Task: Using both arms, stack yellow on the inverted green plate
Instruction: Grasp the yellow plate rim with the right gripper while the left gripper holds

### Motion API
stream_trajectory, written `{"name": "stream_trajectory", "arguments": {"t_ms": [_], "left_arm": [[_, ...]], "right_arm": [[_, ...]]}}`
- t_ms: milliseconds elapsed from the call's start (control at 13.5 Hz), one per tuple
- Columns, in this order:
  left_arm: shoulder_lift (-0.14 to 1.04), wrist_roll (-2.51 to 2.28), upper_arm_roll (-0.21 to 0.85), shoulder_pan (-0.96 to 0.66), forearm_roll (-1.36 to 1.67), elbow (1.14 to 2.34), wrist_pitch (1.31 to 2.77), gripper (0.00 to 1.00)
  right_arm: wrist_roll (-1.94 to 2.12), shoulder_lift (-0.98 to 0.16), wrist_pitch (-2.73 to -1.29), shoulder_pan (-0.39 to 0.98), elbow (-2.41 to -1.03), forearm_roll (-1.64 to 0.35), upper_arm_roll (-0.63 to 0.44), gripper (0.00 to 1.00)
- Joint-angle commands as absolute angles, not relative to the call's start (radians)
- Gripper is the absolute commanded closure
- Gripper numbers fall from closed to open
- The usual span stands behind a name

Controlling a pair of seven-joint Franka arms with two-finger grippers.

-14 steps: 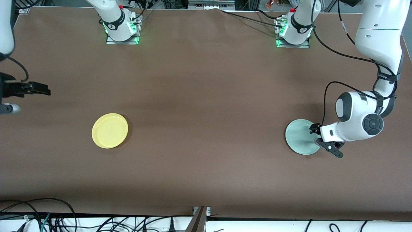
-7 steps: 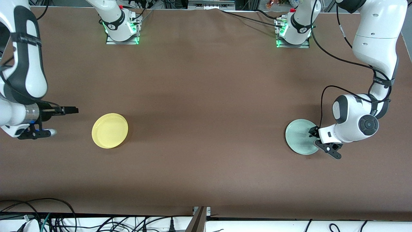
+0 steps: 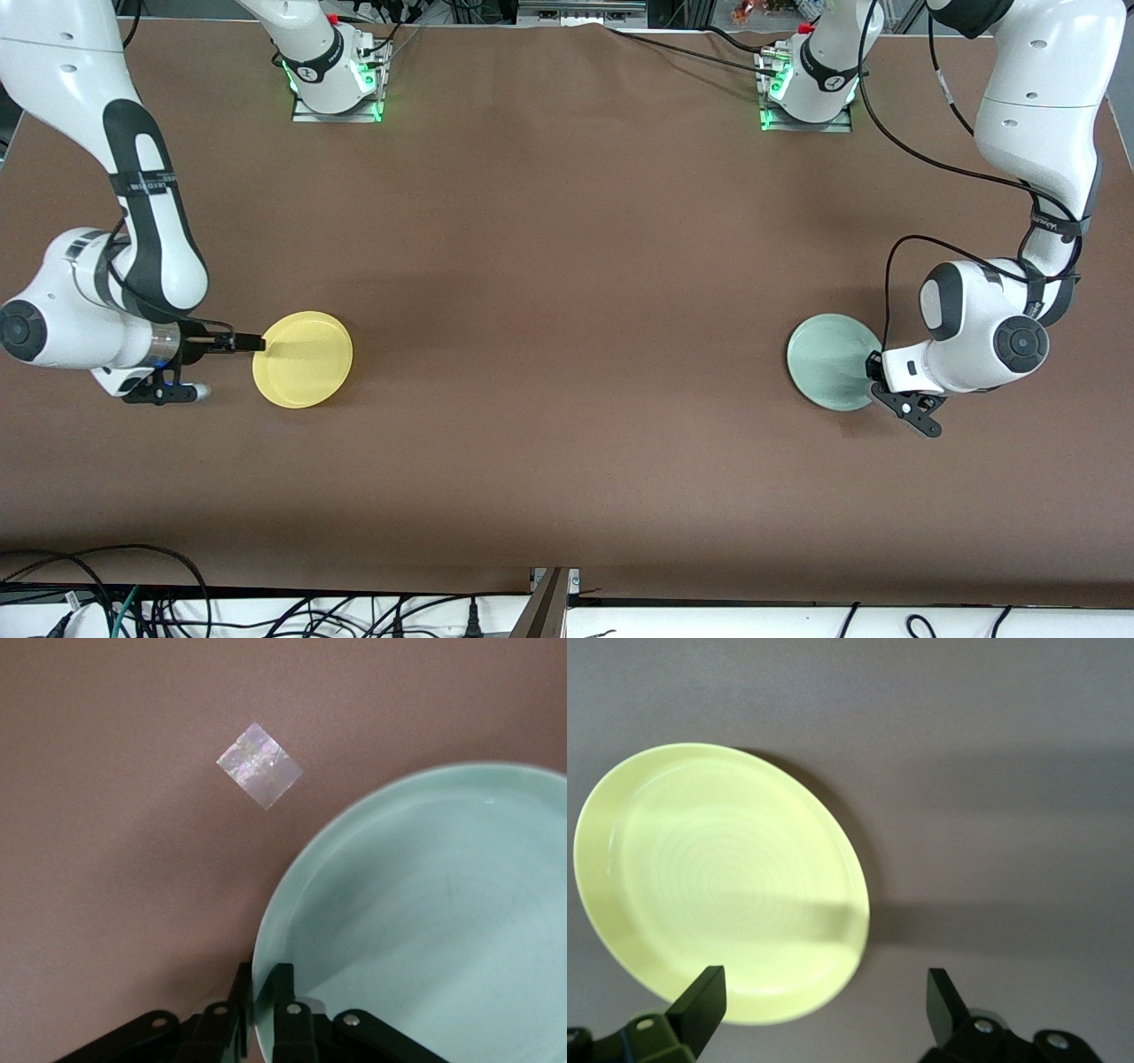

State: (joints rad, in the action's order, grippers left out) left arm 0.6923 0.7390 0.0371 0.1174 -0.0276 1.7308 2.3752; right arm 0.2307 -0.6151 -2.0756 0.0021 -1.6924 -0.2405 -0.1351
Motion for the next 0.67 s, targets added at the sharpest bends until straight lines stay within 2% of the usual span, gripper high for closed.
{"name": "stream_trajectory", "arguments": {"t_ms": [0, 222, 519, 593], "left_arm": [[0.654, 0.776, 0.048, 0.120, -0.008, 1.735, 2.365, 1.00], [0.585, 0.769, 0.048, 0.078, -0.018, 1.701, 2.275, 1.00], [0.557, 0.762, 0.043, -0.029, -0.134, 1.527, 2.047, 1.00], [0.557, 0.740, 0.044, -0.056, -0.209, 1.490, 2.005, 1.00]], "right_arm": [[0.236, -0.656, -2.147, -0.018, -1.701, -0.319, -0.133, 0.00], [0.235, -0.681, -2.201, -0.015, -1.706, -0.324, -0.129, 0.00], [0.235, -0.696, -2.230, -0.015, -1.715, -0.328, -0.127, 0.00], [0.235, -0.696, -2.230, -0.015, -1.713, -0.328, -0.127, 0.07]]}}
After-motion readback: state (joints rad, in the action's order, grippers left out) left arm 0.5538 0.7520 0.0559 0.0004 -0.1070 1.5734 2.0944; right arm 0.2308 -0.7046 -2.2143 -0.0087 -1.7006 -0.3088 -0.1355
